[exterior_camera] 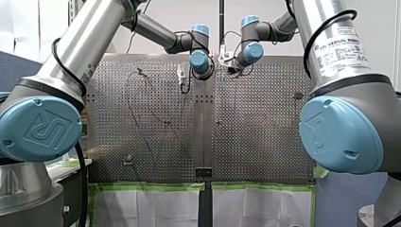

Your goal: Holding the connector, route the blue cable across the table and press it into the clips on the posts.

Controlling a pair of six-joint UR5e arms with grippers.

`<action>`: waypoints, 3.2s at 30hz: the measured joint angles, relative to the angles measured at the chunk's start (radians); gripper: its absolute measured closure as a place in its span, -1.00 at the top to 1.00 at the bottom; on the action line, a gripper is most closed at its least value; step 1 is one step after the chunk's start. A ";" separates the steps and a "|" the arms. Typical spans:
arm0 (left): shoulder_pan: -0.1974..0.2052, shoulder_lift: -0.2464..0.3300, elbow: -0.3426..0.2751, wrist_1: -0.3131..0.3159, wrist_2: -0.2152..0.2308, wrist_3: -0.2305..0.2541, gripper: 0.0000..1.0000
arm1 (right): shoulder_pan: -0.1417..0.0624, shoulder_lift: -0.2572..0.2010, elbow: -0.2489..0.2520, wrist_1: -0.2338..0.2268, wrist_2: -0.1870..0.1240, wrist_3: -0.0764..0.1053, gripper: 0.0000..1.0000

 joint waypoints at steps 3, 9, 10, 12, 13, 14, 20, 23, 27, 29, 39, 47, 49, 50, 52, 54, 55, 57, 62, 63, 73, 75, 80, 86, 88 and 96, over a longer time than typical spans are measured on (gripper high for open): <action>0.000 0.000 -0.001 -0.015 0.000 -0.001 -0.75 | 0.000 0.000 0.000 0.000 -0.001 0.000 -1.00; 0.000 0.000 -0.001 -0.026 -0.003 -0.001 -1.00 | 0.000 0.000 0.000 0.000 -0.001 0.001 -1.00; 0.000 0.000 -0.001 -0.026 -0.004 -0.001 -1.00 | 0.000 0.000 0.000 0.000 -0.001 0.001 -1.00; -0.001 0.000 -0.001 -0.026 -0.009 -0.001 -1.00 | 0.000 0.000 0.000 0.000 -0.001 0.001 -1.00; -0.001 0.000 -0.001 -0.025 -0.012 -0.002 -1.00 | 0.000 0.000 0.000 0.000 -0.001 0.001 -1.00; -0.002 0.000 -0.002 -0.025 -0.016 -0.003 -1.00 | 0.001 0.000 0.000 0.000 -0.001 0.002 -1.00; -0.010 0.000 -0.014 -0.017 -0.023 -0.013 -1.00 | 0.007 0.000 0.002 0.001 -0.001 0.003 -1.00; -0.014 0.001 -0.036 -0.002 -0.024 -0.018 -1.00 | 0.012 0.000 0.009 0.002 0.000 0.003 -1.00; -0.016 0.001 -0.069 0.028 -0.025 -0.028 -1.00 | 0.017 0.001 0.030 0.000 0.003 -0.001 -1.00; -0.016 0.001 -0.087 0.045 -0.025 -0.035 -1.00 | 0.017 0.001 0.044 -0.001 0.006 -0.002 -1.00; -0.017 0.001 -0.173 0.131 -0.025 -0.061 -1.00 | 0.018 0.003 0.130 -0.003 0.004 -0.007 -1.00; -0.020 0.001 -0.248 0.206 -0.023 -0.064 -1.00 | 0.012 0.003 0.203 -0.012 0.010 -0.020 -1.00; -0.020 0.000 -0.263 0.221 -0.022 -0.065 -1.00 | 0.010 0.003 0.217 -0.015 0.011 -0.021 -1.00; -0.020 0.000 -0.274 0.232 -0.021 -0.065 -1.00 | 0.010 0.003 0.226 -0.018 0.011 -0.023 -1.00; -0.020 0.000 -0.289 0.247 -0.020 -0.066 -1.00 | 0.009 0.003 0.237 -0.022 0.011 -0.027 -1.00; -0.018 0.000 -0.307 0.265 -0.017 -0.066 -1.00 | 0.007 0.003 0.252 -0.027 0.011 -0.032 -1.00; -0.016 0.000 -0.315 0.273 -0.015 -0.067 -1.00 | 0.005 0.003 0.259 -0.032 0.010 -0.034 -1.00; -0.012 -0.001 -0.333 0.290 -0.006 -0.067 -1.00 | 0.001 0.003 0.279 -0.045 0.009 -0.039 -1.00; -0.006 -0.002 -0.376 0.334 0.012 -0.068 -1.00 | -0.009 0.003 0.328 -0.089 0.000 -0.052 -1.00; -0.005 -0.002 -0.384 0.342 0.015 -0.068 -1.00 | -0.011 0.003 0.337 -0.097 -0.002 -0.053 -1.00; 0.007 -0.049 -0.471 0.429 0.072 -0.081 -1.00 | -0.027 0.012 0.413 -0.179 -0.041 -0.050 -1.00; 0.008 -0.067 -0.490 0.447 0.090 -0.092 -1.00 | -0.028 0.022 0.419 -0.196 -0.047 -0.051 -1.00; 0.011 -0.106 -0.528 0.487 0.128 -0.109 -1.00 | -0.029 0.053 0.422 -0.213 -0.051 -0.054 -1.00; 0.016 -0.126 -0.546 0.527 0.151 -0.121 -1.00 | -0.036 0.081 0.422 -0.223 -0.051 -0.055 -1.00; 0.018 -0.127 -0.545 0.536 0.158 -0.125 -1.00 | -0.041 0.086 0.422 -0.229 -0.051 -0.054 -1.00; 0.022 -0.128 -0.515 0.550 0.193 -0.136 -1.00 | -0.060 0.095 0.422 -0.264 -0.071 -0.042 -1.00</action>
